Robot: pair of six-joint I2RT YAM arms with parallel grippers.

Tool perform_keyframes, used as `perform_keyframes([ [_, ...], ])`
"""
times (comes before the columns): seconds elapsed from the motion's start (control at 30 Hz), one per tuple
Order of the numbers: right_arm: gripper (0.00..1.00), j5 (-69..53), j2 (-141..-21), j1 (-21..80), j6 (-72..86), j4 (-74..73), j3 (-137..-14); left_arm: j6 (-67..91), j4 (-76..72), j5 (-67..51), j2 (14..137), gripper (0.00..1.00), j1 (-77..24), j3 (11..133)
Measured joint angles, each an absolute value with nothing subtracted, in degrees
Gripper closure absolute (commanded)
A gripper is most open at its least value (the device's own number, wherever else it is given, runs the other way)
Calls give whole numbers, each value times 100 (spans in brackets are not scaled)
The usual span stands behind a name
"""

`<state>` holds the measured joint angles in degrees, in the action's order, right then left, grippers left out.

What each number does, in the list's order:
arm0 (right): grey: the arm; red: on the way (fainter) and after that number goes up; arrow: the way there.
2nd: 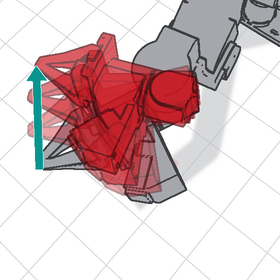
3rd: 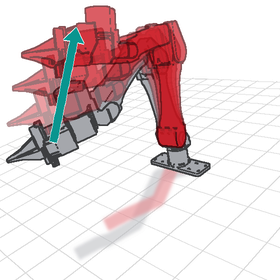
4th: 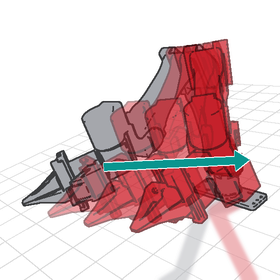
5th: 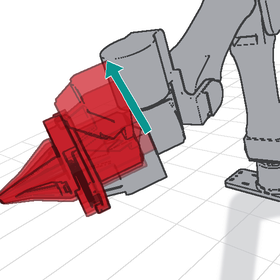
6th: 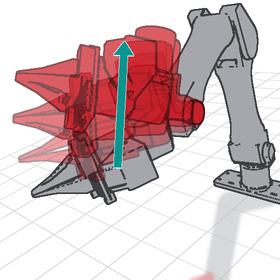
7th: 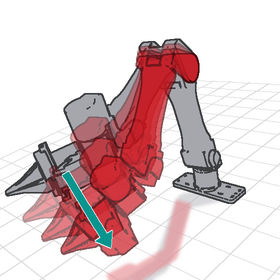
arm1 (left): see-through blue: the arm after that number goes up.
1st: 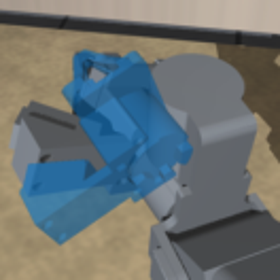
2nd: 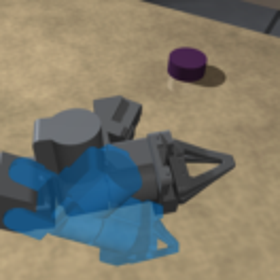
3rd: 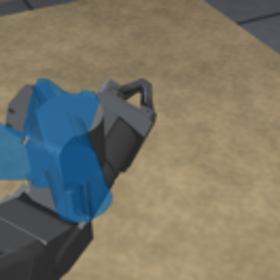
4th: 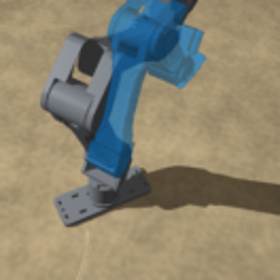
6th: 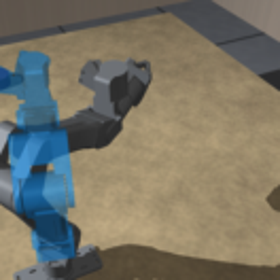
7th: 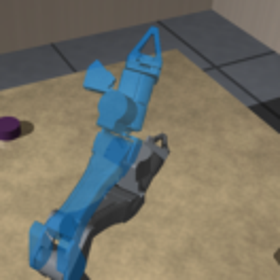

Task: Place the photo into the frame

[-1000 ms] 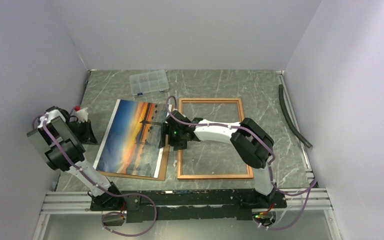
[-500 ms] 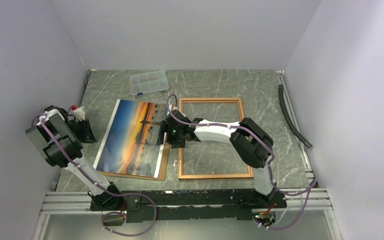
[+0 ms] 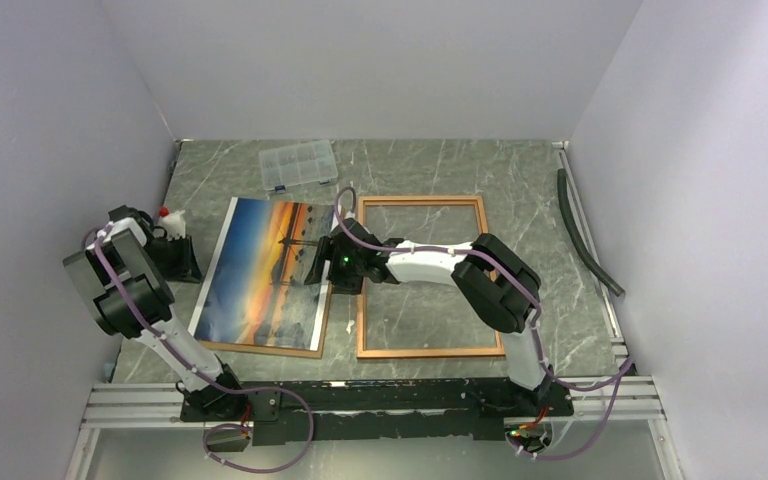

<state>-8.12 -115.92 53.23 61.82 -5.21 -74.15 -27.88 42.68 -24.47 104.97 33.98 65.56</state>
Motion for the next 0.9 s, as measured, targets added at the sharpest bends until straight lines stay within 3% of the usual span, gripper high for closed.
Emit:
perform_keyframes([
  [0.6,24,-1708,-11454,4963,7314,2099,-5942,-2757,3964,-1704,10204,86,2847,6274],
  [0.9,25,-1813,-11419,4971,7363,2187,-5885,-2777,3942,-1441,10182,90,2663,6259],
])
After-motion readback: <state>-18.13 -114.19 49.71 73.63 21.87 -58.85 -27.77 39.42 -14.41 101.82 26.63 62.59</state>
